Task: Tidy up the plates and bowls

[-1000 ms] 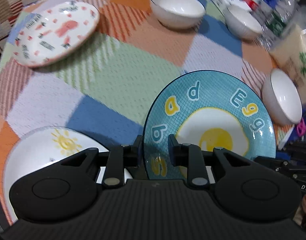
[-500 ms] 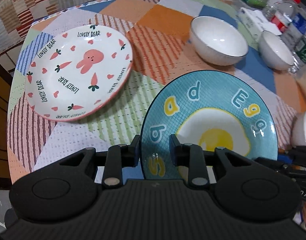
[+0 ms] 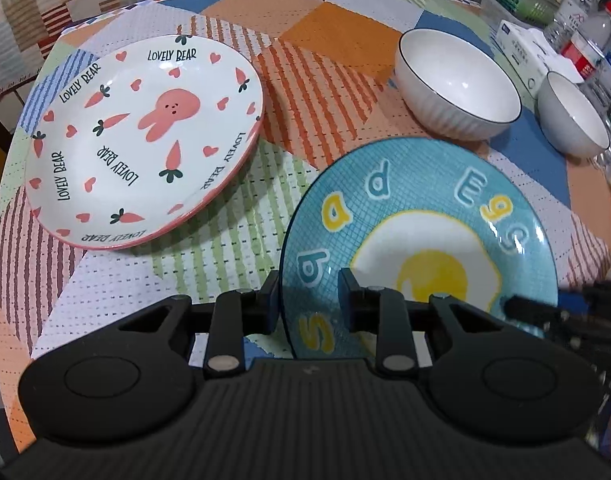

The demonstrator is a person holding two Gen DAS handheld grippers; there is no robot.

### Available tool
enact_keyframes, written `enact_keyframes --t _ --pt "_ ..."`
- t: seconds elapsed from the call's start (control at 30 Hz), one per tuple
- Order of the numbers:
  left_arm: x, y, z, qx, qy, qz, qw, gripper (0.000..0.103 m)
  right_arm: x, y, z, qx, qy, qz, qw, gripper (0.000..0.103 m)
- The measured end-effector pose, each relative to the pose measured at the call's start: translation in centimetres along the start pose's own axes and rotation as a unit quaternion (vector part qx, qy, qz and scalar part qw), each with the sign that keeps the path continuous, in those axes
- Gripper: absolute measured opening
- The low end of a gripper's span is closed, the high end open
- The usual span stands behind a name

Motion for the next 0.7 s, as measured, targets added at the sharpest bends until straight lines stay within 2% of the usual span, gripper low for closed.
enact_keyframes --t 0.13,0.23,0.33,0.4,0.5,0.7 --pt "-0.1 -0.3 0.3 -0.018 0.002 0.010 0.9998 0.027 0.3 0.7 -0.4 -0.014 -0.016 -0.004 1.000 0.031" --pt "-0.2 -0.5 1.9 -0.007 0.001 0.003 1.0000 0.028 0.1 0.7 0.1 -0.015 -0.023 0.012 1.000 0.031" --pt "-0.2 -1.1 4.4 0.005 -0.001 -0.015 0.9999 0.030 0.1 0.7 1.9 0.007 -0.017 0.016 1.000 0.032" --pt "-0.1 -1.7 6.9 0.019 -0.009 -0.029 0.9994 0.030 -0.1 0.7 3.5 0.020 0.001 0.014 1.000 0.032" --pt "-0.2 -2.9 11.1 0.043 -0.014 -0.050 0.9977 0.037 -1.1 0.8 6.0 0.034 0.047 0.018 0.998 0.034" --pt "-2.2 -5.3 17.9 0.074 0.000 -0.067 0.9950 0.045 -4.7 0.5 10.2 0.064 0.109 0.068 0.990 0.043"
Point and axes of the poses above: each gripper's, at about its wrist camera, not at the fingertips, and z roughly against the way its jaws point, x to its right, y to its top, the point moved 8 cm from there along -z, roughly the way its jaws point, and after that the axes turned 5 degrees about y, right-handed, at the moved point
